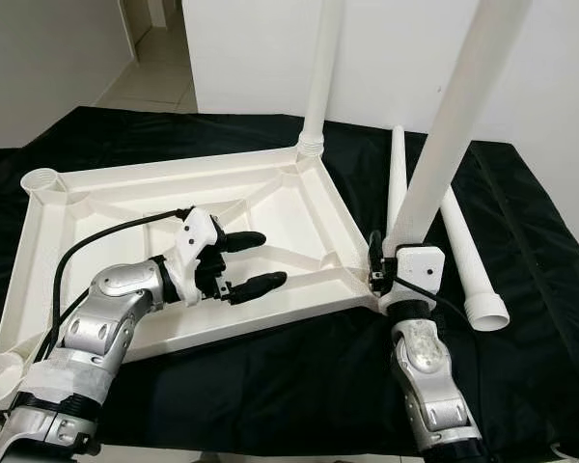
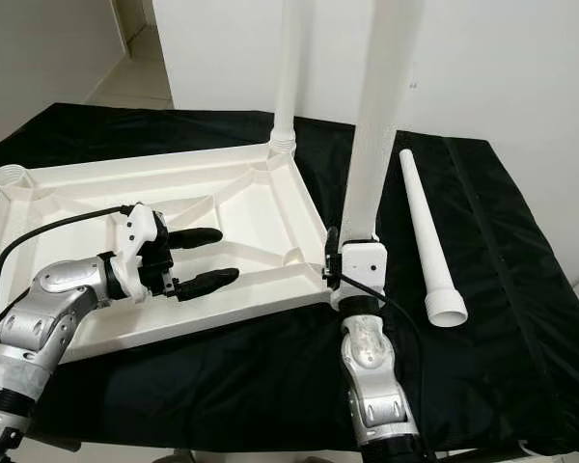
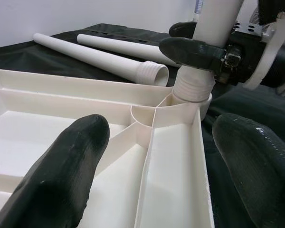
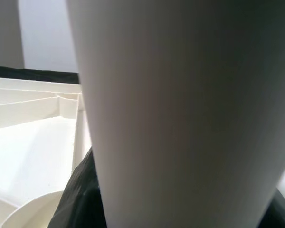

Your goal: Building children table

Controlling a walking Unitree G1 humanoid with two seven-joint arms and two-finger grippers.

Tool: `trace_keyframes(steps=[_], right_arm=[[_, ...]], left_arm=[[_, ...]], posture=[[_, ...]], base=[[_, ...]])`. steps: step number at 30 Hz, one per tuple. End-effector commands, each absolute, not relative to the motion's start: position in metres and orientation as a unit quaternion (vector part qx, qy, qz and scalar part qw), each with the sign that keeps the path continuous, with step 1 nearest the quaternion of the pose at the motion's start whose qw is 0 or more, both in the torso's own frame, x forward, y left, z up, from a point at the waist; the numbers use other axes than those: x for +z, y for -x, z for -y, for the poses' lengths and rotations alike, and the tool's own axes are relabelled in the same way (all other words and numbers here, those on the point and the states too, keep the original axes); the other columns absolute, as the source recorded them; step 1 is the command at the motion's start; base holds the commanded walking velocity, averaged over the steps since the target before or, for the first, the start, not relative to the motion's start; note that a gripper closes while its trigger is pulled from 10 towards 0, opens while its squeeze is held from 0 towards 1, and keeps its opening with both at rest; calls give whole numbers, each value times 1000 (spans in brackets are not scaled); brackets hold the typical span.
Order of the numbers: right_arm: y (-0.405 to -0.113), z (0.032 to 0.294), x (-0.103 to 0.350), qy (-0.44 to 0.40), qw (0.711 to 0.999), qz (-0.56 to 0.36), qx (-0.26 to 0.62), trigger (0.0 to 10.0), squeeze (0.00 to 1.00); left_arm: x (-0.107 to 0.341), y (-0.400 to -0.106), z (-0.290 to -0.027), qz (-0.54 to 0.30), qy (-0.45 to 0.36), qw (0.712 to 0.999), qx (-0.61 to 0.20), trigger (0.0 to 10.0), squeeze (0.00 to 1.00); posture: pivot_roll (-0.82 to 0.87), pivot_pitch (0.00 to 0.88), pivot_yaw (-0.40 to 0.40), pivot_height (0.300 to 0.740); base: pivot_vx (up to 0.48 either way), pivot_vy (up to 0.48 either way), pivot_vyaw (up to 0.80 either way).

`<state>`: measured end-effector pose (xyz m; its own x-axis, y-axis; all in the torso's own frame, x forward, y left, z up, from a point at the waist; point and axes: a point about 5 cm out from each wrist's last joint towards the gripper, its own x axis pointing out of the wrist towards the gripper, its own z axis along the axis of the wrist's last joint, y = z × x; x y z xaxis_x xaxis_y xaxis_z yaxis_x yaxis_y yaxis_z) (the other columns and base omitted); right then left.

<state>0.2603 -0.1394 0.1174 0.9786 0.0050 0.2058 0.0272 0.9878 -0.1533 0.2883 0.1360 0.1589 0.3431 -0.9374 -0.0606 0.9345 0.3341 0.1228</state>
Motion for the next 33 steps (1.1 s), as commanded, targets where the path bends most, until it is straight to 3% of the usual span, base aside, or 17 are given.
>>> trace_keyframes(steps=[1,12,33], right_arm=[[-246,151,71,83,996,-11,-10,10000,0],[-253,157,69,-75,996,-46,-32,10000,0],[-272,168,81,-46,996,-81,3,10000,0]], left_arm=[[160,-287,-138,9,-72,812,-580,10000,0],[162,-289,-139,9,-74,812,-579,10000,0],[165,-292,-138,14,-73,811,-581,10000,0]], posture=[[38,27,-9,740],[41,33,-4,740],[36,32,1,740]], base=[[0,0,0],[0,0,0],[0,0,0]])
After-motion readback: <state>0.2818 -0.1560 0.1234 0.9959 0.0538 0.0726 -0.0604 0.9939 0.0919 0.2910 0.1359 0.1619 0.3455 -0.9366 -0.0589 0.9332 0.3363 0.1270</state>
